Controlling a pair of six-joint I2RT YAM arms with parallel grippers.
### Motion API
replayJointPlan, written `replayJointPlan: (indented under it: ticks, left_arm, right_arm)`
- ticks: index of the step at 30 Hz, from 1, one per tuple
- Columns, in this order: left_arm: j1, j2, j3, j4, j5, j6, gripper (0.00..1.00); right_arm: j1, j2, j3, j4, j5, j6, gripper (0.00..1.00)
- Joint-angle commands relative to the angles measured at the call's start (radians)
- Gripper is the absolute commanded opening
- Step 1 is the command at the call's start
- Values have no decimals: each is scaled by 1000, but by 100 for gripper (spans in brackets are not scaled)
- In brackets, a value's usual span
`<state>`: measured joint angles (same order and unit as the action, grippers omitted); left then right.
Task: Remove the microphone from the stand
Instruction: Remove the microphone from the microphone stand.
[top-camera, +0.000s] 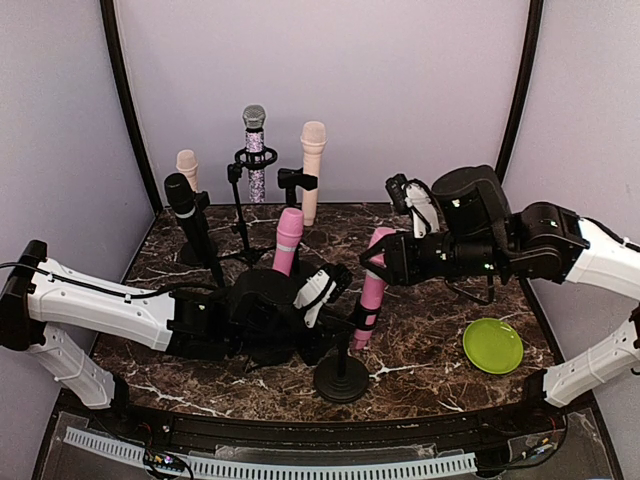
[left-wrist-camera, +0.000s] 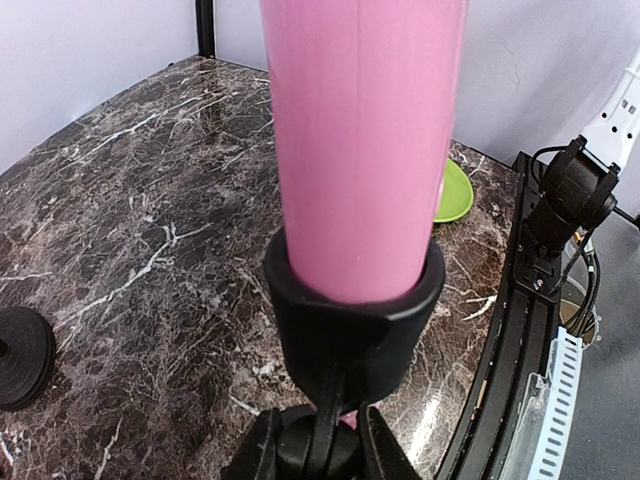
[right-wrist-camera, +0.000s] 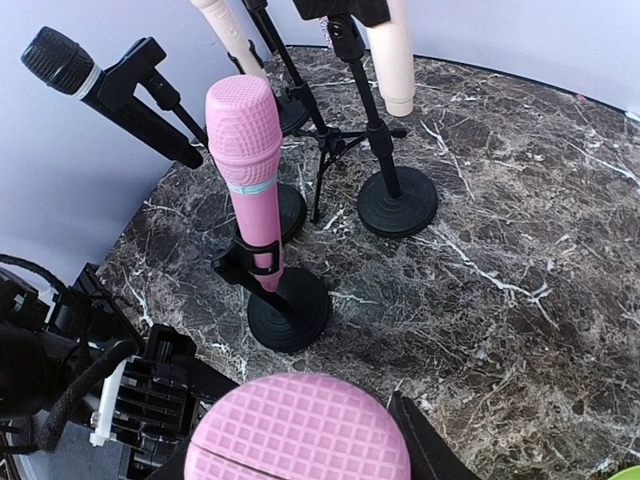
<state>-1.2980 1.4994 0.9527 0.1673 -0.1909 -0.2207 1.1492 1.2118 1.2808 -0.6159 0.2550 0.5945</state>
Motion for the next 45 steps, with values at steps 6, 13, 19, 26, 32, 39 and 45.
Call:
replayJointPlan:
  ticks: [6, 13, 19, 26, 32, 39, 45]
  left_arm:
    - [-4, 23, -46, -101, 33, -1, 0]
    - [-4, 19, -52, -98, 34, -2, 0]
    - [-4, 18, -58, -100, 33, -3, 0]
    - [-5, 48, -41, -154, 30, 15, 0]
    - [-6, 78, -26, -184, 28, 29, 0]
    - [-6, 86, -25, -184, 29, 37, 0]
    - [-6, 82, -33, -186, 30, 30, 0]
  right_arm:
    - [-23, -136, -18, 246, -129, -123, 18]
    - [-23, -213, -90, 349, -229, -158, 18]
    - [-24, -221, -103, 343, -177, -126, 18]
    - [-24, -164, -21, 196, 33, -30, 18]
    - [-24, -143, 37, 105, 131, 39, 18]
    - [-28, -147, 46, 83, 158, 70, 18]
    - [-33, -144, 62, 64, 174, 83, 18]
